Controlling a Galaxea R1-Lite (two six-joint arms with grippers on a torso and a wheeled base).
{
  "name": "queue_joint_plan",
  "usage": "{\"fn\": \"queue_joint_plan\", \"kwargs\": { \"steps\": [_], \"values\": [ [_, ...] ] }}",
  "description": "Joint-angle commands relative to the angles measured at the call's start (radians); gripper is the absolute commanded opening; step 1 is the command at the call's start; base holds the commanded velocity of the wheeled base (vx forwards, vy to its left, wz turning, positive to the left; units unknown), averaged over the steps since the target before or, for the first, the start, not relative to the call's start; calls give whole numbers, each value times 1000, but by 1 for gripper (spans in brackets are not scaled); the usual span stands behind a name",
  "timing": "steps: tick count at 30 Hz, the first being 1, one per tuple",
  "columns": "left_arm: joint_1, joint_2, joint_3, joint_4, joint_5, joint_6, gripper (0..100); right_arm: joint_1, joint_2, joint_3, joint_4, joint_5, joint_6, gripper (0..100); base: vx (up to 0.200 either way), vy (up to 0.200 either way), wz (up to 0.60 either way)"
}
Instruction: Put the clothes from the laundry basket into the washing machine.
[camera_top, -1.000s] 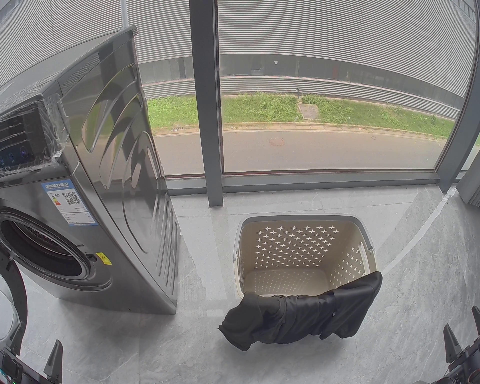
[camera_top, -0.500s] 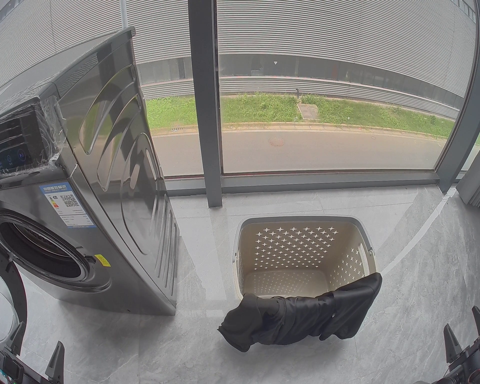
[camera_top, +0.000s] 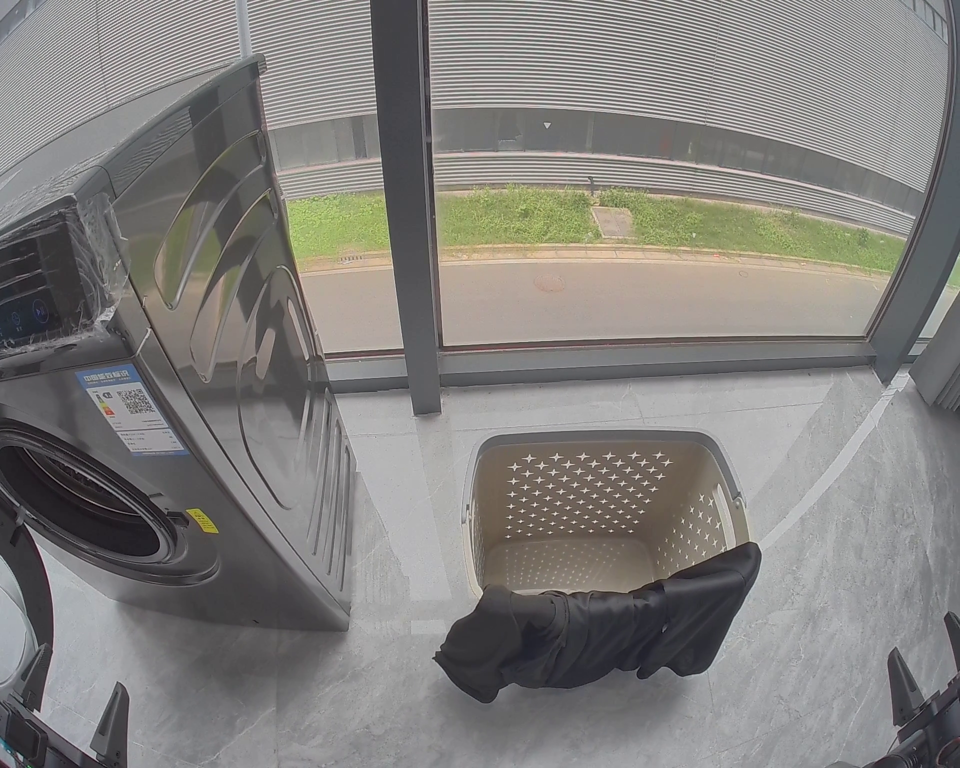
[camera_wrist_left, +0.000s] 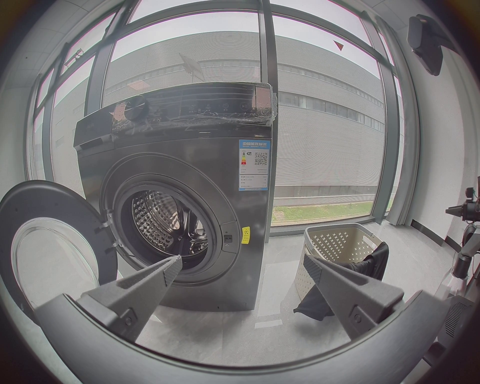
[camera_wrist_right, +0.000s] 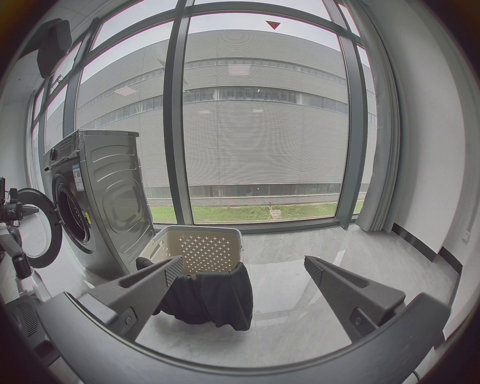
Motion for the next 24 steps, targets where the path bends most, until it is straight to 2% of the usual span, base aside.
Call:
{"fn": "queue_joint_plan", "kwargs": {
  "steps": [1,6,9,24],
  "values": [
    [0,-17,18,0,0,1,100,0,-2,16,0,1,0,100,0,-200,0],
    [0,-17,18,0,0,0,100,0,-2,16,0,1,0,100,0,-200,0],
    [0,-17,18,-2,6,-9,100,0,-2,18,0,1,0,100,0,0,0],
    [0,-17,18,0,3,1,100,0,-4,16,1,5,0,100,0,0,0]
  ]
}}
